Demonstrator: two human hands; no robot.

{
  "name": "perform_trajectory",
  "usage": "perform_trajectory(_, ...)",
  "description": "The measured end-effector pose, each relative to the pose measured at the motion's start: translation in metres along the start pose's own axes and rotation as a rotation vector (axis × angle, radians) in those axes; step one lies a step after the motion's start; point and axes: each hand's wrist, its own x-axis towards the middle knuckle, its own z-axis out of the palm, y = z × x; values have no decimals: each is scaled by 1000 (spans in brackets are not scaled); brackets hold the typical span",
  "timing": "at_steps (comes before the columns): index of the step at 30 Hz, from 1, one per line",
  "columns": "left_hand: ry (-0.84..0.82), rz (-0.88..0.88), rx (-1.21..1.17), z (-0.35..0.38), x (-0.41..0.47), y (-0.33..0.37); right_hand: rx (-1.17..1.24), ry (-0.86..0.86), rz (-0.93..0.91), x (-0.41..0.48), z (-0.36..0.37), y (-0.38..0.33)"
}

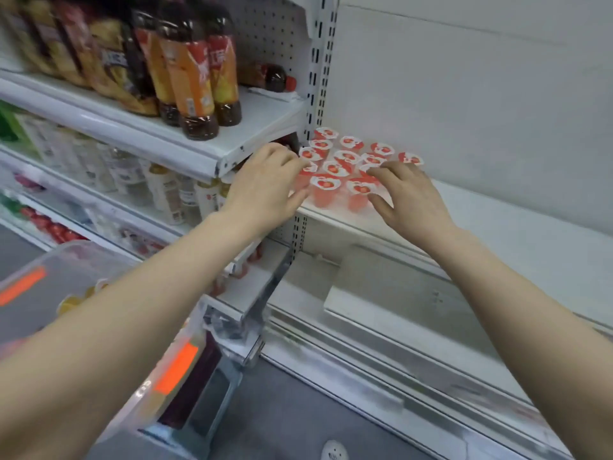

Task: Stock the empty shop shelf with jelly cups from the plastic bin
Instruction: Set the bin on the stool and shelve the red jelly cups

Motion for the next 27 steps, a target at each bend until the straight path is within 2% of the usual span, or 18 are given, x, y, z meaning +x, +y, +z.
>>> perform_trajectory(6, 22, -131, 31, -33, -116, -84, 114, 66, -104, -8, 32, -124)
perform_trajectory(13, -22, -425, 45, -40, -273, -169, 303, -44, -274, -27, 105, -268)
perform_trajectory(20, -182, -833, 25, -26, -403, -212, 487, -260, -463, -27, 177, -370)
perform_trajectory(24, -205, -978, 48, -19, -434, -229, 515, -436, -550, -5, 216, -410)
perform_trajectory(27, -170, -983, 83, -13, -435, -240, 531, -533, -598, 19, 243, -442)
